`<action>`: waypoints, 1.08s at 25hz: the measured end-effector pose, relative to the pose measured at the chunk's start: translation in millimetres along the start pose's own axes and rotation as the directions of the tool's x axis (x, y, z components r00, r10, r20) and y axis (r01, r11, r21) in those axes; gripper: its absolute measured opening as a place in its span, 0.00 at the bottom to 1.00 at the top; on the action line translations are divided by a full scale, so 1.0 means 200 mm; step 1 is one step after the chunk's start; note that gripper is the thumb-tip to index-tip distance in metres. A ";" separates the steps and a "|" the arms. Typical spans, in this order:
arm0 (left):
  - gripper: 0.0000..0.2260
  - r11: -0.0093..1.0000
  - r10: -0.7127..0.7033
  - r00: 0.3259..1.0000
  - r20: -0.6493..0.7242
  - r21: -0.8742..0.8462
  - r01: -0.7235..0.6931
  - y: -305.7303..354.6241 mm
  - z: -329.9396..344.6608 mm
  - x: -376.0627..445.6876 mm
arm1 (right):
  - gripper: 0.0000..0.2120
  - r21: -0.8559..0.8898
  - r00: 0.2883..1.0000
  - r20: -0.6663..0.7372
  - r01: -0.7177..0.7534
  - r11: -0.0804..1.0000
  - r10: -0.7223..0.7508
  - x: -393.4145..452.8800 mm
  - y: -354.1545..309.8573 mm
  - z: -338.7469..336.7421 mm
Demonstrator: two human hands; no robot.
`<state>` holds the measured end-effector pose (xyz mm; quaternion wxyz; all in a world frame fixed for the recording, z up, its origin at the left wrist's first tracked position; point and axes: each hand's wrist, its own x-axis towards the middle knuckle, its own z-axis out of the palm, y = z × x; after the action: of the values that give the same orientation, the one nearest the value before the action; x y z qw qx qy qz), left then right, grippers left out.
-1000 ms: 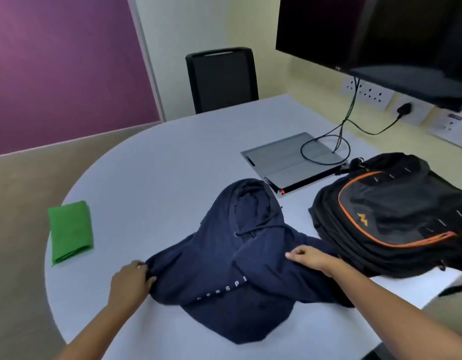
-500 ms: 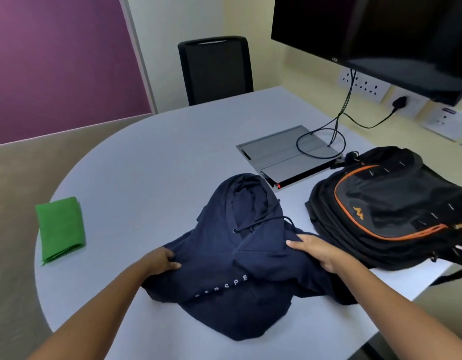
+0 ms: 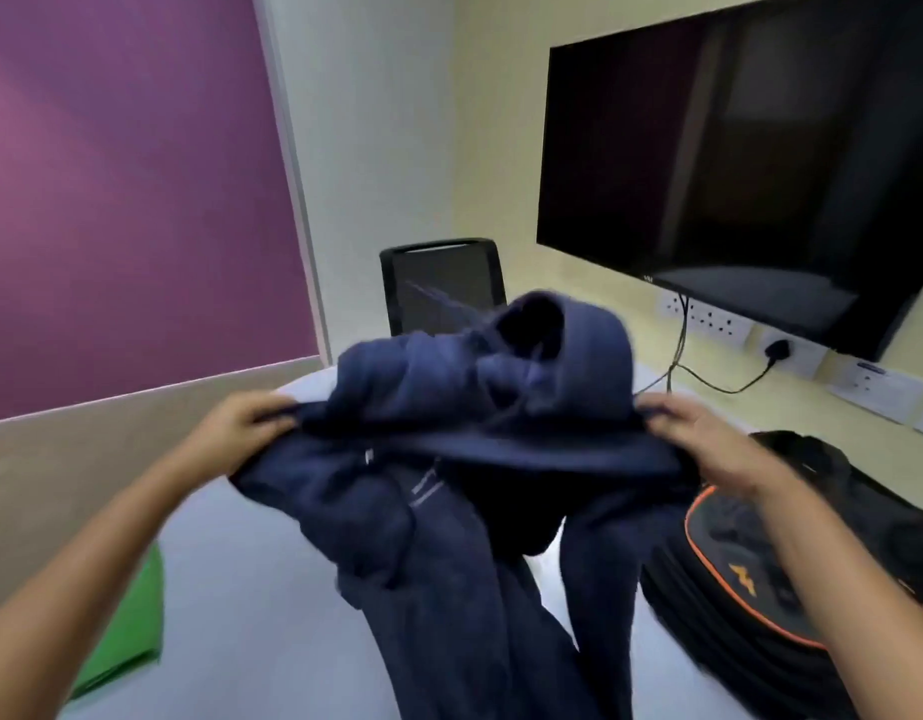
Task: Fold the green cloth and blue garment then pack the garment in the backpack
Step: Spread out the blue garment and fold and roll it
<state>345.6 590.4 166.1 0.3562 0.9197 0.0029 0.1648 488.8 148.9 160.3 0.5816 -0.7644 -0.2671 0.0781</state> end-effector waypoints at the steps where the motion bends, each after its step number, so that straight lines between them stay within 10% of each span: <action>1: 0.16 0.988 -0.051 0.996 0.072 0.148 0.040 -0.08 0.04 -0.03 | 0.28 -0.173 0.995 0.095 -0.020 0.985 0.037 -0.02 0.09 0.03; 5: 0.08 0.872 -0.283 0.959 0.025 0.424 0.246 -0.24 0.29 -0.03 | 0.18 -0.457 0.995 0.039 -0.064 0.887 0.092 0.09 0.35 0.15; 12: 0.11 0.871 -0.127 0.989 -0.078 0.467 0.149 -0.14 0.16 -0.03 | 0.12 -0.624 0.978 -0.200 -0.079 0.778 -0.061 0.14 0.22 0.10; 18: 0.11 0.999 -0.024 0.882 0.470 -0.010 0.033 0.28 -0.30 0.00 | 0.16 -0.651 0.871 -0.239 0.185 0.737 -0.430 0.09 -0.19 -0.10; 20: 0.17 0.998 -0.069 0.830 0.553 0.030 0.062 0.31 -0.30 0.06 | 0.16 -0.618 0.918 -0.209 0.142 0.774 -0.336 0.16 -0.18 -0.11; 24: 0.08 0.836 -0.233 0.971 -0.046 0.501 0.224 0.20 -0.10 0.29 | 0.06 -0.485 0.876 -0.479 -0.205 0.850 -0.062 0.38 -0.06 -0.01; 27: 0.10 0.894 -0.171 0.917 -0.361 0.335 0.298 0.25 -0.17 0.45 | 0.07 -0.349 0.772 -0.625 -0.143 0.926 -0.117 0.51 -0.26 -0.01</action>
<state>414.4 586.0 249.5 0.1819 0.9247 0.2053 0.2640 558.9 206.4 228.7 0.4786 -0.8443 -0.0593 -0.2334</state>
